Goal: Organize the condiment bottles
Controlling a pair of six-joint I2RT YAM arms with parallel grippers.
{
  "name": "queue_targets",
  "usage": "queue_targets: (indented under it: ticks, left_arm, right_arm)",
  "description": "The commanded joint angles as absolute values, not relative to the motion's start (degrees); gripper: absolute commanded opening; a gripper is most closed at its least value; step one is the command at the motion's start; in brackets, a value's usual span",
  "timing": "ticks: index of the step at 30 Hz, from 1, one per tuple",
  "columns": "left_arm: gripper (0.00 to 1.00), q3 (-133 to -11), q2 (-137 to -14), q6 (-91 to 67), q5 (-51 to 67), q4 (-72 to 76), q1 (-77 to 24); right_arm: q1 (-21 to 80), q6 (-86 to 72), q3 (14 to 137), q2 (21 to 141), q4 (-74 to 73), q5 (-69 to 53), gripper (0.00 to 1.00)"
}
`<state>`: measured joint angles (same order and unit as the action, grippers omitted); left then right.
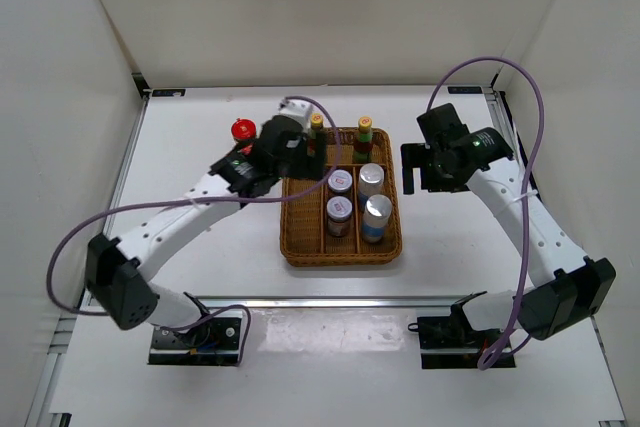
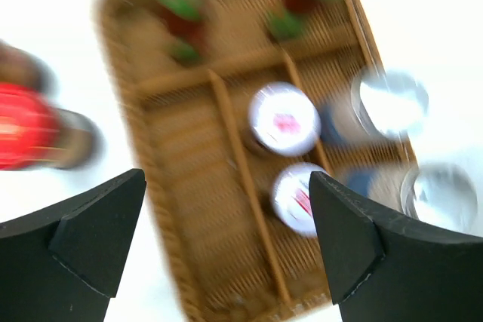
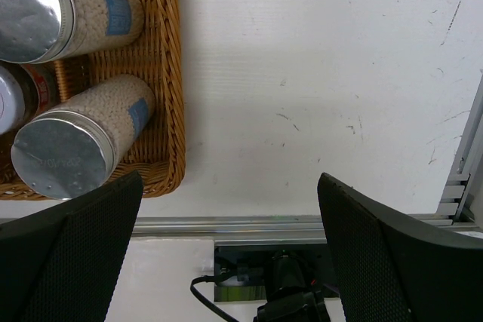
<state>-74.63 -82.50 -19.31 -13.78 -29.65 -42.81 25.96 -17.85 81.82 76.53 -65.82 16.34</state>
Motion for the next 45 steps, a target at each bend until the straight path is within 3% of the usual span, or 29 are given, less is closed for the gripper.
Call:
queue_targets:
  ticks: [1,9,20,22,25,29,32,45]
  left_arm:
    - [1.0,-74.71,-78.13,-18.81,-24.43,-29.18,-38.86]
    - [1.0,-73.39,-83.66,-22.76,-15.12,-29.71,-24.19]
    - [1.0,-75.06,-92.72,-23.29,-8.79,-29.63,-19.34]
    - [0.93,-75.06,-92.72,-23.29,-8.18,-29.62,-19.34]
    - [0.61,-73.84,-92.12,-23.29,-8.17,-29.62,-19.34]
    - [0.26,-73.3,-89.74,-22.24,-8.78,-29.62,-18.72]
    - [0.11,-75.84,-86.84,-21.71,-10.55,-29.62,-18.72]
    - [0.11,-88.06,-86.39,-21.62,-10.99,-29.62,-23.99]
  right_arm:
    - [25.84,-18.28,81.83,75.67,-65.04,16.79,0.99]
    - [25.84,-18.28,81.83,75.67,-65.04,16.26,0.99]
    - [25.84,-18.28,81.83,75.67,-65.04,16.26,0.99]
    - [25.84,-18.28,81.83,75.67,-65.04,16.79,0.99]
    - [25.84,-18.28,81.83,75.67,-65.04,16.79,0.99]
    - [25.84,-18.28,81.83,75.67,-65.04,16.79,0.99]
    - [25.84,-18.28,81.3,75.67,-65.04,16.79,0.99]
    - [25.84,-18.28,80.77,75.67,-65.04,15.73,0.99]
